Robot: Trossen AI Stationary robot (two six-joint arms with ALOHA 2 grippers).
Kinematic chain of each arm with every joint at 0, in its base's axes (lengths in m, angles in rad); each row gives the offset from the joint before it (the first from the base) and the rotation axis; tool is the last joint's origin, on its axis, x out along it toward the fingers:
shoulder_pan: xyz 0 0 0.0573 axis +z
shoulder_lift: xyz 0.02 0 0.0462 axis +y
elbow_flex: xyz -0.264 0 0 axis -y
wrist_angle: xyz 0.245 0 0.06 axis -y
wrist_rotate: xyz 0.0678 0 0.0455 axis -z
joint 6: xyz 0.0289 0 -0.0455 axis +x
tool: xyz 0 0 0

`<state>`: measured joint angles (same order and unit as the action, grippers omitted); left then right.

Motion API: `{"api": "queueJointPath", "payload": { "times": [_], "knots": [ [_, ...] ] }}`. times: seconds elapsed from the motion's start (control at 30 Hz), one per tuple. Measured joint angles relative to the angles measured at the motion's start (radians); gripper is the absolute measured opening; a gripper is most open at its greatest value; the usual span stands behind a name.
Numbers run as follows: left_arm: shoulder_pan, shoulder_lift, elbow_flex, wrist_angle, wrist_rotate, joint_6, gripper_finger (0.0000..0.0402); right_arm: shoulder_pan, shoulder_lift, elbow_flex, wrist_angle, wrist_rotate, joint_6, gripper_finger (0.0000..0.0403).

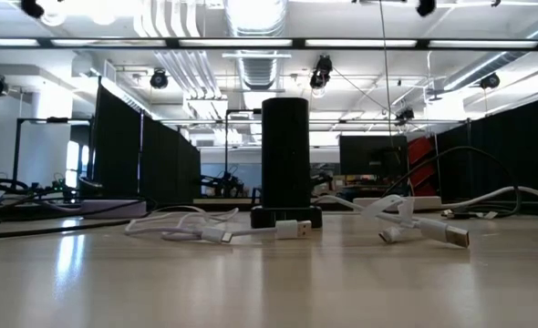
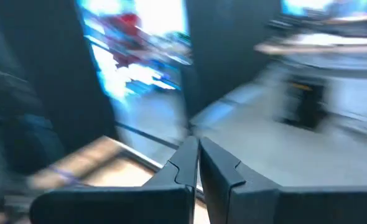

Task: Insert USB
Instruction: Insert the right black charger cable into the white outlet extension

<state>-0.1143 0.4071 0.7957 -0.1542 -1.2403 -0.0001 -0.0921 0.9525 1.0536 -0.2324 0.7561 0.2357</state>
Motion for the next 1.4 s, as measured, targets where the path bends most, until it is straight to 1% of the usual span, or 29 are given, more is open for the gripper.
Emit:
{"api": "queueJointPath", "payload": {
  "times": [0.1, 0.13, 0.17, 0.2, 0.23, 0.27, 0.33, 0.4, 0.43, 0.47, 0.53, 0.6, 0.67, 0.7, 0.77, 0.87, 0.9, 1.0, 1.03, 1.13, 1.27, 1.4],
  "knots": [
    [0.000, 0.040, 0.006, -0.029, -0.235, 0.062, 0.0000, 0.000, 0.031, 0.041, -0.221, 0.227, 0.111, 0.0000],
    [0.000, 0.052, 0.006, -0.030, -0.291, 0.089, 0.0000, 0.000, 0.042, 0.054, -0.297, 0.286, 0.165, 0.0000],
    [0.001, 0.063, 0.007, -0.030, -0.324, 0.110, 0.0000, 0.000, 0.053, 0.067, -0.368, 0.331, 0.221, 0.0000],
    [0.001, 0.069, 0.007, -0.030, -0.323, 0.129, 0.0000, 0.000, 0.062, 0.078, -0.424, 0.350, 0.269, 0.0000],
    [0.001, 0.073, 0.007, -0.031, -0.294, 0.138, 0.0000, 0.000, 0.070, 0.085, -0.461, 0.343, 0.301, 0.0000],
    [0.001, 0.076, 0.007, -0.030, -0.244, 0.140, 0.0000, 0.000, 0.078, 0.088, -0.481, 0.317, 0.310, 0.0000],
    [0.001, 0.081, 0.007, -0.046, -0.094, 0.139, 0.0000, -0.001, 0.085, 0.089, -0.483, 0.198, 0.272, 0.0000],
    [0.001, 0.081, 0.007, -0.096, 0.120, 0.135, 0.0000, -0.007, 0.094, 0.088, -0.496, -0.001, 0.170, 0.0000],
    [0.001, 0.078, 0.007, -0.129, 0.249, 0.123, 0.0000, -0.012, 0.097, 0.088, -0.504, -0.115, 0.127, 0.0000],
    [0.003, 0.076, 0.007, -0.169, 0.376, 0.107, 0.0000, -0.020, 0.103, 0.088, -0.520, -0.229, 0.101, 0.0000],
    [0.006, 0.077, 0.007, -0.257, 0.593, 0.069, 0.0000, -0.037, 0.121, 0.088, -0.566, -0.408, 0.086, 0.0000],
    [0.006, 0.081, 0.006, -0.374, 0.766, 0.017, 0.0000, -0.056, 0.146, 0.088, -0.645, -0.515, 0.091, 0.0000],
    [0.006, 0.089, -0.001, -0.482, 0.869, -0.039, 0.0000, -0.067, 0.179, 0.088, -0.753, -0.564, 0.091, 0.0000],
    [0.006, 0.093, -0.006, -0.530, 0.897, -0.067, 0.0000, -0.071, 0.199, 0.088, -0.809, -0.572, 0.088, 0.0000],
    [0.006, 0.103, -0.023, -0.587, 0.911, -0.118, 0.0000, -0.081, 0.244, 0.087, -0.916, -0.575, 0.068, 0.0000],
    [0.006, 0.121, -0.031, -0.564, 0.910, -0.172, 0.0000, -0.113, 0.314, 0.087, -1.025, -0.588, 0.060, 0.0000],
    [0.006, 0.130, -0.031, -0.561, 0.910, -0.201, 0.0000, -0.132, 0.339, 0.087, -1.040, -0.623, 0.061, 0.0000],
    [0.006, 0.147, -0.031, -0.562, 0.911, -0.242, 0.0000, -0.192, 0.418, 0.087, -1.049, -0.783, 0.053, 0.0000],
    [0.006, 0.151, -0.031, -0.563, 0.911, -0.250, 0.0000, -0.206, 0.443, 0.086, -1.049, -0.819, 0.046, 0.0000],
    [0.006, 0.162, -0.031, -0.564, 0.918, -0.265, 0.0000, -0.224, 0.508, 0.086, -1.053, -0.835, 0.005, 0.0000],
    [0.006, 0.170, -0.031, -0.564, 0.918, -0.268, 0.0000, -0.223, 0.573, 0.086, -1.073, -0.869, -0.103, 0.0000],
    [0.006, 0.176, -0.031, -0.564, 0.918, -0.272, 0.0000, -0.223, 0.611, 0.081, -1.079, -0.866, -0.161, 0.0000]
  ]
}}
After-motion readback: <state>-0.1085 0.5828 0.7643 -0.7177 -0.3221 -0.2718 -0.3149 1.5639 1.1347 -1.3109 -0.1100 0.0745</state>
